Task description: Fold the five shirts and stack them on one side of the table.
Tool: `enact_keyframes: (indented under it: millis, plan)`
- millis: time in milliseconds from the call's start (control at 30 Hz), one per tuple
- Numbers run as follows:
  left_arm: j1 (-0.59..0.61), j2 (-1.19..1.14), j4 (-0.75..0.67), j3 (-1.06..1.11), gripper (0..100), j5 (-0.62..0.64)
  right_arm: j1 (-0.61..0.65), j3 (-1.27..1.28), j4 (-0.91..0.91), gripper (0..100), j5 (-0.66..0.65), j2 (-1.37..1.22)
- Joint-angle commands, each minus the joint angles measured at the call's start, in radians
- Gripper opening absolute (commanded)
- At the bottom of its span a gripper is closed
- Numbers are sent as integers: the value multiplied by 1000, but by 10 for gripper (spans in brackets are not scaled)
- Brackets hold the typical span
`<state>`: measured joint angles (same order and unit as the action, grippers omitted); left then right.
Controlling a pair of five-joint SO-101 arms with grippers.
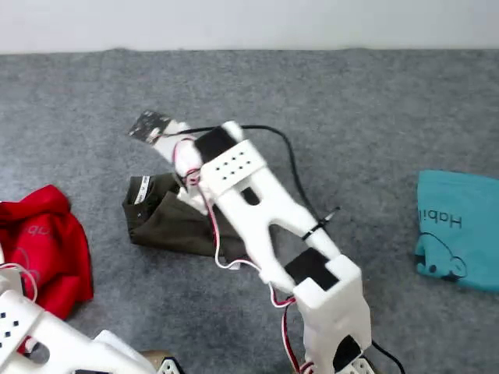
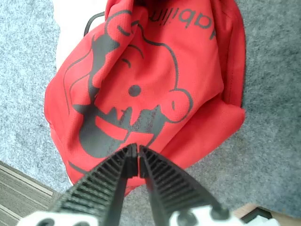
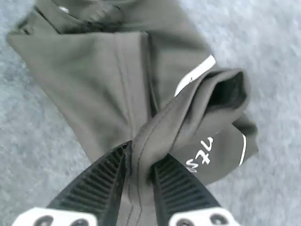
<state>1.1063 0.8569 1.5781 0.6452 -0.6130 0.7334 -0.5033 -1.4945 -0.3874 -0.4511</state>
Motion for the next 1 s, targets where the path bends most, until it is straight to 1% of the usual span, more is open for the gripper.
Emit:
enact_keyframes:
  millis: [0, 233, 500, 567, 633, 700, 733, 767, 867, 967]
  plan:
    - [2, 17, -5, -4, 15, -6, 31, -157, 8, 9, -3, -36]
    - [2, 17, -5, -4, 15, -5, 61, -393, 4, 9, -3, -194]
    - [2, 17, -6, -4, 15, -5, 122, -549, 8, 14, -3, -328]
    - [2, 17, -6, -4, 15, -5, 128, -578, 4, 64, -3, -352]
    - [2, 17, -5, -4, 15, -5, 128, -601, 4, 160, 8, -364]
    - [2, 17, -5, -4, 15, -5, 128, -634, 4, 255, 81, -371]
    - [2, 17, -5, -4, 15, -5, 128, -652, 4, 284, 120, -374]
    - [2, 17, -5, -4, 15, -5, 128, -667, 4, 292, 146, -374]
    - [0, 17, -8, -4, 15, -5, 124, -701, -48, 241, 152, -366]
    - [0, 17, -8, -4, 15, -5, 104, -758, -166, 131, 130, -372]
